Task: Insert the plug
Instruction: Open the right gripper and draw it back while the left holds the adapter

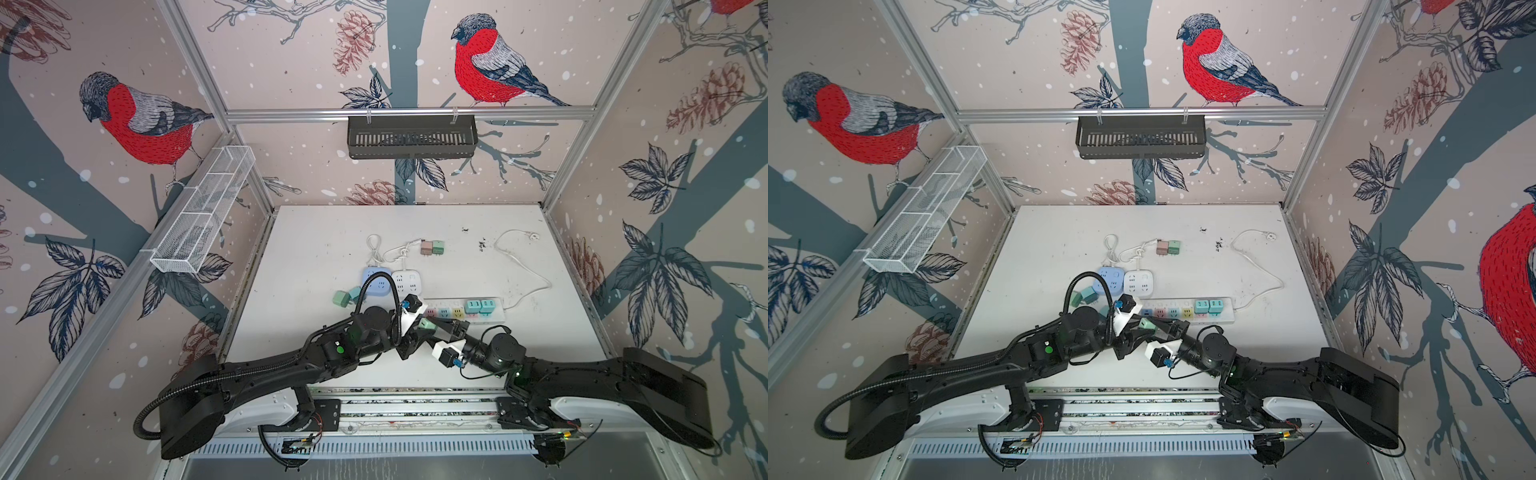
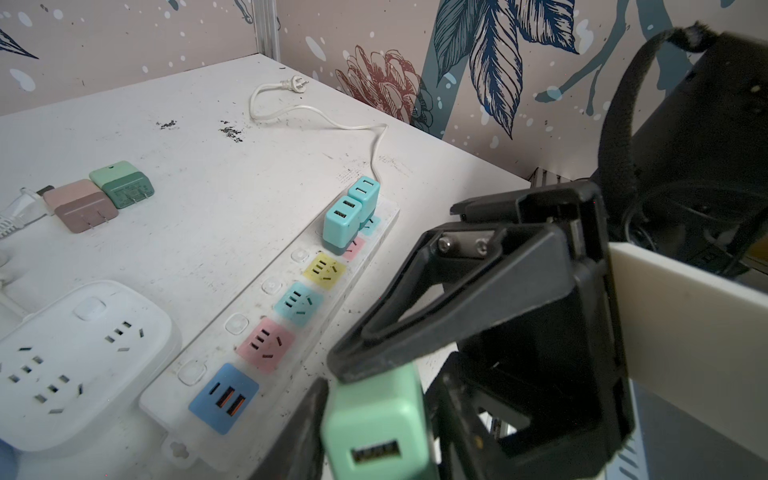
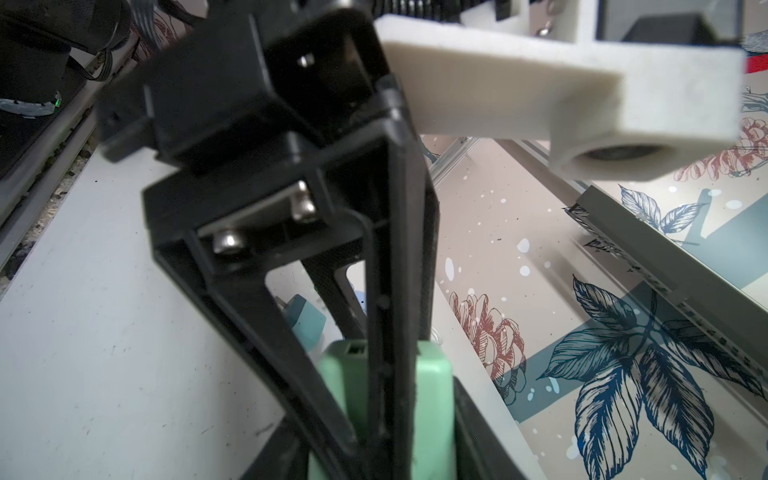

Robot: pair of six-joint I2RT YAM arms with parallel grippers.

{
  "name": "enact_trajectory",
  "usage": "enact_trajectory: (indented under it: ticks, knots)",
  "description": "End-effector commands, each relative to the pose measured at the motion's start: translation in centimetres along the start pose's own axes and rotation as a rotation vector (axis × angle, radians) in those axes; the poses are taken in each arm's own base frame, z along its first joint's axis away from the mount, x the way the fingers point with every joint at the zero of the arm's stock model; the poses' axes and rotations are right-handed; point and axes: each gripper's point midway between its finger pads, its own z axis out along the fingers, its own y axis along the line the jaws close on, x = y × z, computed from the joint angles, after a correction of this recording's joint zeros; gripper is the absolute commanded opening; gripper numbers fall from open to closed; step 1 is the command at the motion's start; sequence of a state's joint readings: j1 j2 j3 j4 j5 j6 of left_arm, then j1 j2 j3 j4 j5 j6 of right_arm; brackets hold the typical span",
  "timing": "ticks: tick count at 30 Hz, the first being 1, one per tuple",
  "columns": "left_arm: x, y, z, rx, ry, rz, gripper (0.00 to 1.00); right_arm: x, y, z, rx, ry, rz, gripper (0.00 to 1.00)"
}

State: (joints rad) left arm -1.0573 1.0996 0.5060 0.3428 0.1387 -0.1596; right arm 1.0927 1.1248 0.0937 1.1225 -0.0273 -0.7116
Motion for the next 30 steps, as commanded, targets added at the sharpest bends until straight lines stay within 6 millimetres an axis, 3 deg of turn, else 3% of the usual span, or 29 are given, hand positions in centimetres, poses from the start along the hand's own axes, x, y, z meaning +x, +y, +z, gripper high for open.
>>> enact_trajectory:
  ticks: [1,6,11,14,15,16,20,26,30]
  knots:
    - [-1.6,-0.7,0.1,0.031,-0.053,0.015,0.36,-0.9,-0.9,0.2,0.037,-0.03,-0.011,0.11]
    - [-1.8,-0.7,0.2,0.029,-0.056,0.018,0.28,-0.6,-0.8,0.3,0.04,-0.017,-0.012,0.13]
    - [-2.1,-0.7,0.2,0.024,-0.063,0.02,0.13,-0.3,-1.1,0.3,0.068,-0.004,-0.008,0.4]
    - [-2.3,0.1,0.0,-0.027,-0.075,0.015,0.04,-0.1,-1.3,0.3,0.09,0.009,-0.003,0.49]
    - [-2.4,0.5,-0.1,-0.051,-0.08,0.013,0.0,0.0,-1.3,0.2,0.093,0.014,-0.002,0.67]
    - [-2.4,0.9,-0.3,-0.072,-0.085,0.013,0.0,0.2,-1.2,0.2,0.093,0.019,-0.004,1.0]
    - [-2.7,1.9,-1.2,-0.135,-0.112,0.022,0.0,0.6,-1.3,-0.3,0.106,0.034,0.002,1.0]
    - [-3.1,1.4,-2.7,-0.121,-0.15,0.076,0.0,0.6,-2.4,-1.7,0.173,0.03,0.034,1.0]
    - [-3.6,3.3,-4.2,-0.242,-0.17,0.067,0.0,0.6,-4.2,-3.2,0.261,0.031,0.079,1.0]
